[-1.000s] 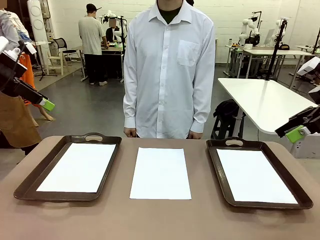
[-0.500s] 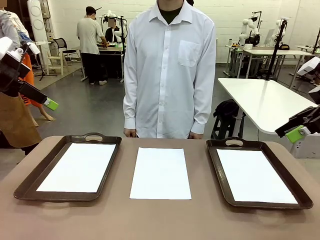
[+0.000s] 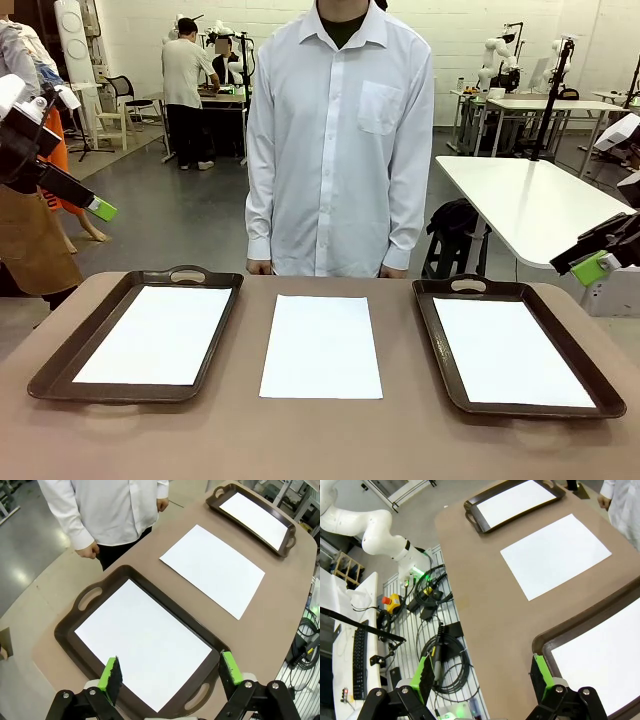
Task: Sort the A4 documents.
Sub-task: Receive the A4 Paper.
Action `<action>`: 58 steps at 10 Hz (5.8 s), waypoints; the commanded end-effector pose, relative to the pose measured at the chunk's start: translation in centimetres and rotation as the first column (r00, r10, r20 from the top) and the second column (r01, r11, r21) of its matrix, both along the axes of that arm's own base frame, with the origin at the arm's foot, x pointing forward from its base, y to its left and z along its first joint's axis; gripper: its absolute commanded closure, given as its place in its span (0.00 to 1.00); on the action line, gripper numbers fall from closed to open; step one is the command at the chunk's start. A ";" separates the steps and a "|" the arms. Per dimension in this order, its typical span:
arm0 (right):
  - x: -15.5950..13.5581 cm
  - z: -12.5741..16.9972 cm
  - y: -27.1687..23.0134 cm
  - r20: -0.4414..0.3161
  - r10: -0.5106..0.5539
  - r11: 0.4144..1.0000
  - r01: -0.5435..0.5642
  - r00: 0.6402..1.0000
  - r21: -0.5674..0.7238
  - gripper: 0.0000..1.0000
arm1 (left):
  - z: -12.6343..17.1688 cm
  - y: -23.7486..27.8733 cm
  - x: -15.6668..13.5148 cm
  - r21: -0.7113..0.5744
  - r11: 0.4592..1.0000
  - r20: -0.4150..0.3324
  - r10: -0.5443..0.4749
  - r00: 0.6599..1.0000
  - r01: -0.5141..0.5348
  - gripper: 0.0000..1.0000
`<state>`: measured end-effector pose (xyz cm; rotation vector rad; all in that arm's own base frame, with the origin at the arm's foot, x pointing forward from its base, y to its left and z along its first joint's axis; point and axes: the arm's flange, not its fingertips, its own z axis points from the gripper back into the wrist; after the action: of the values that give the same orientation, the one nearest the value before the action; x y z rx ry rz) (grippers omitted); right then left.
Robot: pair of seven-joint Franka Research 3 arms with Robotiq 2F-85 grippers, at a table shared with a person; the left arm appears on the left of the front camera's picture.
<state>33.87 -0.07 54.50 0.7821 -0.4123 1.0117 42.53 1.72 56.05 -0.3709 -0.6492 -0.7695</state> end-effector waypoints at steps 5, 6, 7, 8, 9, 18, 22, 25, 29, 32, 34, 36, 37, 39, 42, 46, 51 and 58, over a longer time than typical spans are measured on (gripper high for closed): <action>0.0 0.0 0.0 0.003 0.005 1.000 -0.005 1.000 0.007 0.00 | 0.1 0.0 0.0 -0.007 1.000 -0.002 -0.002 1.000 0.002 0.00; 0.0 0.0 0.0 0.003 0.005 1.000 -0.005 1.000 0.007 0.00 | 0.1 0.0 0.0 -0.007 1.000 -0.002 -0.002 1.000 0.002 0.00; 0.0 0.0 0.0 0.003 0.005 1.000 -0.005 1.000 0.007 0.00 | 0.1 0.0 0.0 -0.007 1.000 -0.002 -0.002 1.000 0.002 0.00; 0.0 0.0 0.0 0.003 0.005 1.000 -0.005 1.000 0.007 0.00 | 0.1 0.0 0.0 -0.007 1.000 -0.002 -0.002 1.000 0.002 0.00; 0.0 0.0 0.0 0.003 0.005 1.000 -0.005 1.000 0.007 0.00 | 0.1 0.0 0.0 -0.007 1.000 -0.002 -0.002 1.000 0.002 0.00; 0.0 0.0 0.0 0.003 0.005 1.000 -0.005 1.000 0.007 0.00 | 0.1 0.0 0.0 -0.007 1.000 -0.002 -0.002 1.000 0.002 0.00; 0.0 0.0 0.0 0.003 0.005 1.000 -0.005 1.000 0.007 0.00 | 0.1 0.0 0.0 -0.007 1.000 -0.002 -0.002 1.000 0.002 0.00; 0.0 0.0 0.0 0.003 0.005 1.000 -0.005 1.000 0.007 0.00 | 0.1 0.0 0.0 -0.007 1.000 -0.002 -0.002 1.000 0.002 0.00; 0.0 0.0 0.0 0.003 0.005 1.000 -0.005 1.000 0.007 0.00 | 0.1 0.0 0.0 -0.007 1.000 -0.002 -0.002 1.000 0.002 0.00; 0.0 0.0 0.0 0.003 0.005 1.000 -0.005 1.000 0.007 0.00 | 0.1 0.0 0.0 -0.007 1.000 -0.002 -0.002 1.000 0.002 0.00; 0.0 0.0 0.0 0.003 0.005 1.000 -0.005 1.000 0.007 0.00 | 0.1 0.0 0.0 -0.007 1.000 -0.002 -0.002 1.000 0.002 0.00; 0.0 0.0 0.0 0.003 0.005 1.000 -0.005 1.000 0.007 0.00 | 0.1 0.0 0.0 -0.007 1.000 -0.002 -0.002 1.000 0.002 0.00; 0.0 0.0 0.0 0.003 0.005 1.000 -0.005 1.000 0.007 0.00 | 0.1 0.0 0.0 -0.007 1.000 -0.002 -0.002 1.000 0.002 0.00; 0.0 0.0 0.0 0.003 0.005 1.000 -0.005 1.000 0.007 0.00 | 0.1 0.0 0.0 -0.007 1.000 -0.002 -0.002 1.000 0.002 0.00; 0.0 0.0 0.0 0.003 0.005 1.000 -0.005 1.000 0.007 0.00 | 0.1 0.0 0.0 -0.007 1.000 -0.002 -0.002 1.000 0.002 0.00; 0.0 0.0 0.0 0.003 0.005 1.000 -0.005 1.000 0.007 0.00 | 0.1 0.0 0.0 -0.007 1.000 -0.002 -0.002 1.000 0.002 0.00; 0.0 0.0 0.0 0.003 0.005 1.000 -0.005 1.000 0.007 0.00 | 0.1 0.0 0.0 -0.007 1.000 -0.002 -0.002 1.000 0.002 0.00; 0.0 0.0 0.0 0.003 0.005 1.000 -0.005 1.000 0.007 0.00 | 0.1 0.0 0.0 -0.007 1.000 -0.002 -0.002 1.000 0.002 0.00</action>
<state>33.87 -0.07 54.50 0.7821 -0.4123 1.0117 42.52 1.71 56.06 -0.3712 -0.6489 -0.7698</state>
